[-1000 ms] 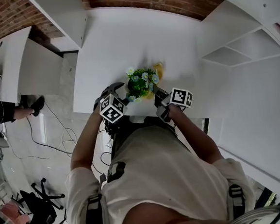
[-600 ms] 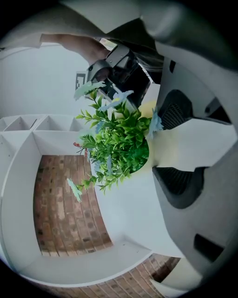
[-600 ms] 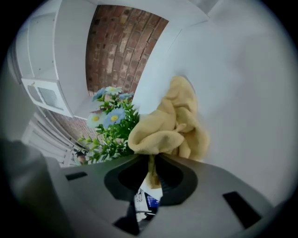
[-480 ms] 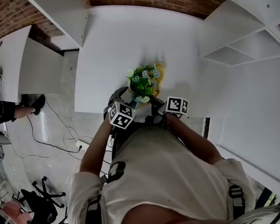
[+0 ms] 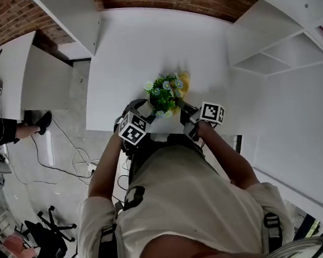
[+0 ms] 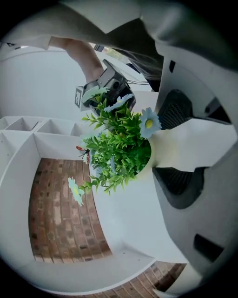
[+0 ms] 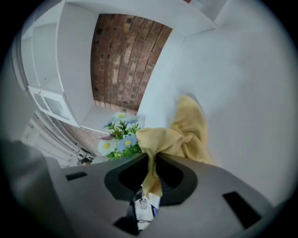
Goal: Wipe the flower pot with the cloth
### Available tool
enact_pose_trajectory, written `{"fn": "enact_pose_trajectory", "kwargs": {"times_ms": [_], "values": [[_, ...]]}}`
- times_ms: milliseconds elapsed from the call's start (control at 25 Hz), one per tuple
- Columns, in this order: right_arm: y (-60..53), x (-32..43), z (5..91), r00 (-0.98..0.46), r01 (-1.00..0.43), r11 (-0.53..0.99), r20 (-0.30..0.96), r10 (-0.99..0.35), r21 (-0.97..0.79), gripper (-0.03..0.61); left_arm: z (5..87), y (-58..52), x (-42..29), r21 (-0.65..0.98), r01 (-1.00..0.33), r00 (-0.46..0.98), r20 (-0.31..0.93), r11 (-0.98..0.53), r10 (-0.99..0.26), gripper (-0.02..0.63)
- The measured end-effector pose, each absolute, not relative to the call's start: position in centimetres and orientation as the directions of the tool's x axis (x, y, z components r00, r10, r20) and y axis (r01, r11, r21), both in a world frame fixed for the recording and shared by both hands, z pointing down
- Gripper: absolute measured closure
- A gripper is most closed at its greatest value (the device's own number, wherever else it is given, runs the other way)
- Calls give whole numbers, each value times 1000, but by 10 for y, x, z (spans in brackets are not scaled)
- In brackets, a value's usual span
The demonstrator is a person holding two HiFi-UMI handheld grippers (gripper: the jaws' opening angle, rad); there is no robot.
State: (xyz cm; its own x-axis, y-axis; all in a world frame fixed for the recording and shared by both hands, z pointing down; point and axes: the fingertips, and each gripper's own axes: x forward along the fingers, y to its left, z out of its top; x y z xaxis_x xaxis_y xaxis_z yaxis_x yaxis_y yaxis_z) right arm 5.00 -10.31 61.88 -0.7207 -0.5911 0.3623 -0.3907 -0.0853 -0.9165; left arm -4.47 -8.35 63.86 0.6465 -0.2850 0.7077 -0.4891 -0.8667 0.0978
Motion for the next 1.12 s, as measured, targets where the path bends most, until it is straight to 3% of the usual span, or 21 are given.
{"fn": "enact_pose_trajectory", "kwargs": {"times_ms": [160, 440, 560, 760, 1120], "values": [[-103, 45, 624, -727, -391, -95, 370, -579, -916, 517, 640, -87, -41, 76, -478, 649, 702, -875, -293, 347], [-63, 27, 640, -748, -391, -141, 404, -527, -909, 517, 644, -84, -36, 48, -641, 556, 716, -766, -421, 351], [-48, 16, 644, -767, -401, -154, 423, -482, -903, 516, 644, -78, -32, 58, -650, 556, 716, -758, -422, 351], [-52, 25, 644, -747, -442, -157, 459, -480, -883, 517, 644, -67, -29, 75, -588, 587, 725, -806, -361, 351], [-105, 56, 623, -675, -431, -128, 414, -611, -893, 517, 644, -83, -44, 8, -388, 573, 786, -922, -234, 404]]}}
